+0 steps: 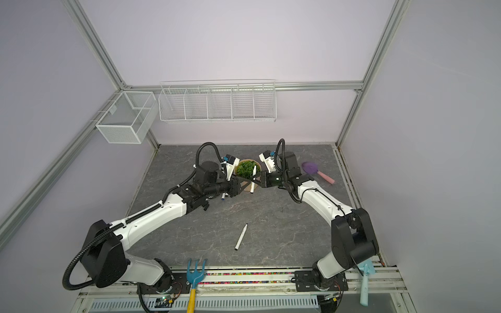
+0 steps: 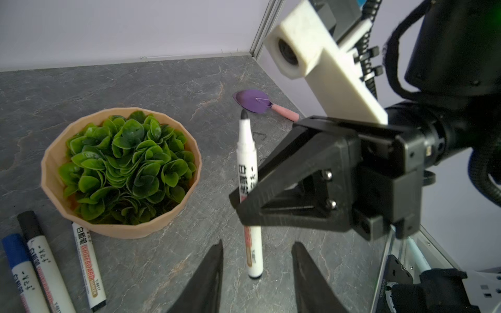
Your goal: Insert the pens into the pen caps
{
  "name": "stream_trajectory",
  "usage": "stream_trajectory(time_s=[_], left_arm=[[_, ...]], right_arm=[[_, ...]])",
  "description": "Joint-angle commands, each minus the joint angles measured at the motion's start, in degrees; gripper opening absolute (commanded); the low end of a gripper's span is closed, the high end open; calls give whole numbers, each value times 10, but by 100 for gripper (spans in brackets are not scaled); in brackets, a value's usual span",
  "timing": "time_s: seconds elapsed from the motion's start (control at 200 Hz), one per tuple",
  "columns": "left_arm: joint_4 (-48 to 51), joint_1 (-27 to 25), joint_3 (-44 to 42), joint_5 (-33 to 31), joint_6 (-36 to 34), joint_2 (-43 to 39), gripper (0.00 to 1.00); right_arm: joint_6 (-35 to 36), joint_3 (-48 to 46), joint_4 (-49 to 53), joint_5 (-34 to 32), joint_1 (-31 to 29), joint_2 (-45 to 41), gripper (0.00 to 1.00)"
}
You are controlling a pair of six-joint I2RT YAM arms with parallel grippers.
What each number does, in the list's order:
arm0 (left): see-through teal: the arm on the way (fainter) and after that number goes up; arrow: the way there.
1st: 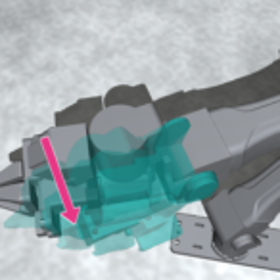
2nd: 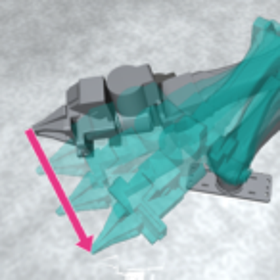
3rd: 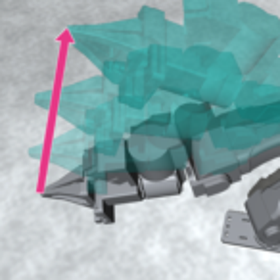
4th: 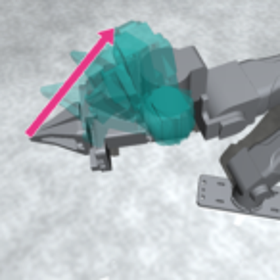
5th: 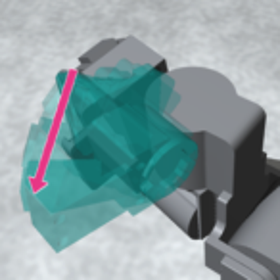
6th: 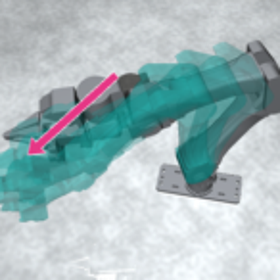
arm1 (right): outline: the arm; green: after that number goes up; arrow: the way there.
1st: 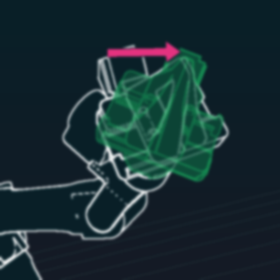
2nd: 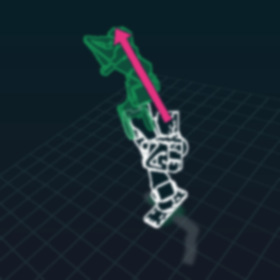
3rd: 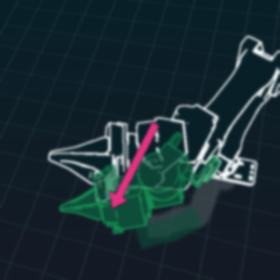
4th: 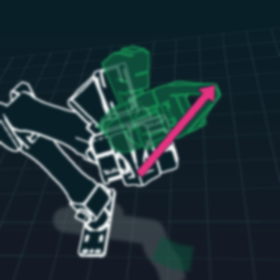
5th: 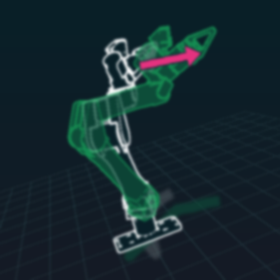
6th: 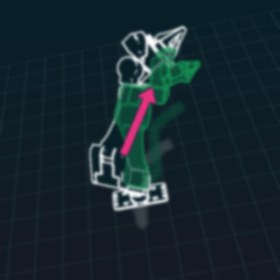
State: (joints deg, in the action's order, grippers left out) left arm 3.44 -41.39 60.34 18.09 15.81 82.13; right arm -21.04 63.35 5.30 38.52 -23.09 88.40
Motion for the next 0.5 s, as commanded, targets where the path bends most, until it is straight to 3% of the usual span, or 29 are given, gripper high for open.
stream_trajectory(time_s=[0.0,0.495], left_arm=[[25,-1,-9,13,-33,-11,42],[-3,-1,37,61,-38,53,50]], right_arm=[[-3,-8,-14,1,3,-25,9],[19,2,12,28,-1,-41,10]])
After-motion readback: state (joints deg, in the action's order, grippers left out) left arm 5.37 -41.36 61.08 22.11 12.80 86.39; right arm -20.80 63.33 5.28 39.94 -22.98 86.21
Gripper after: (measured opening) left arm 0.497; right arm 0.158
